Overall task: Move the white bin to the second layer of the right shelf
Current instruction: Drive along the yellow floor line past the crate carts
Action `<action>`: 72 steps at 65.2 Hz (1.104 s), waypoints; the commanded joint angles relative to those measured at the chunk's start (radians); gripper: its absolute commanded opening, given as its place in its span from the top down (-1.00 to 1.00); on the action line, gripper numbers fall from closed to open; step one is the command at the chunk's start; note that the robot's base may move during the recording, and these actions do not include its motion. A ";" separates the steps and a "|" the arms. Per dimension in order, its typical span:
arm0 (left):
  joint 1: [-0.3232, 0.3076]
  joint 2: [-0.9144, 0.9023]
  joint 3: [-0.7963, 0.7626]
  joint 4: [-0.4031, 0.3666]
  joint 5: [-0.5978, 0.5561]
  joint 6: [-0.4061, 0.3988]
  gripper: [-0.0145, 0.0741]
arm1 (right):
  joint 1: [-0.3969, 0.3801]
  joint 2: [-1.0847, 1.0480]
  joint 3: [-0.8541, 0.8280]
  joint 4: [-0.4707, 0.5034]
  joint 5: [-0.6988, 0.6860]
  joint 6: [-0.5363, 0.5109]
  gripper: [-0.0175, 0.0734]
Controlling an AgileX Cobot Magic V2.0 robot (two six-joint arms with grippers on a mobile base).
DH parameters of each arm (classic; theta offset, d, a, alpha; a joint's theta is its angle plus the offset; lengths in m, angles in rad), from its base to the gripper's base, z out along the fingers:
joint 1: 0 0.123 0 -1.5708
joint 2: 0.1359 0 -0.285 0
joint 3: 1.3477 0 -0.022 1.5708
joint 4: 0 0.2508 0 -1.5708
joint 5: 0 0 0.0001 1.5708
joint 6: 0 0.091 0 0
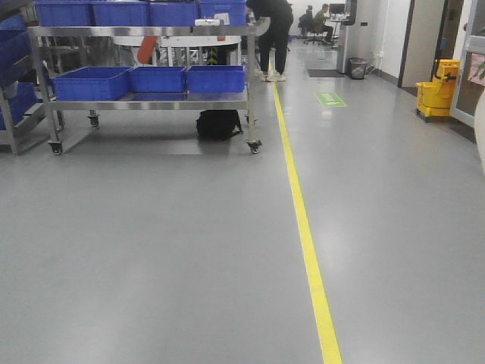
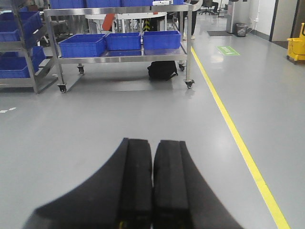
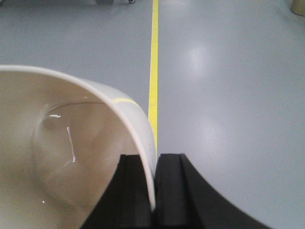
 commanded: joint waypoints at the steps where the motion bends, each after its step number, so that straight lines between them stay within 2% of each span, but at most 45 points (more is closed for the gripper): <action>1: 0.002 -0.018 0.037 0.000 -0.087 -0.003 0.48 | -0.002 0.007 -0.027 0.004 -0.100 0.002 0.52; 72: 0.002 -0.018 0.037 0.000 -0.087 -0.003 0.48 | -0.002 0.007 -0.027 0.004 -0.100 0.002 0.52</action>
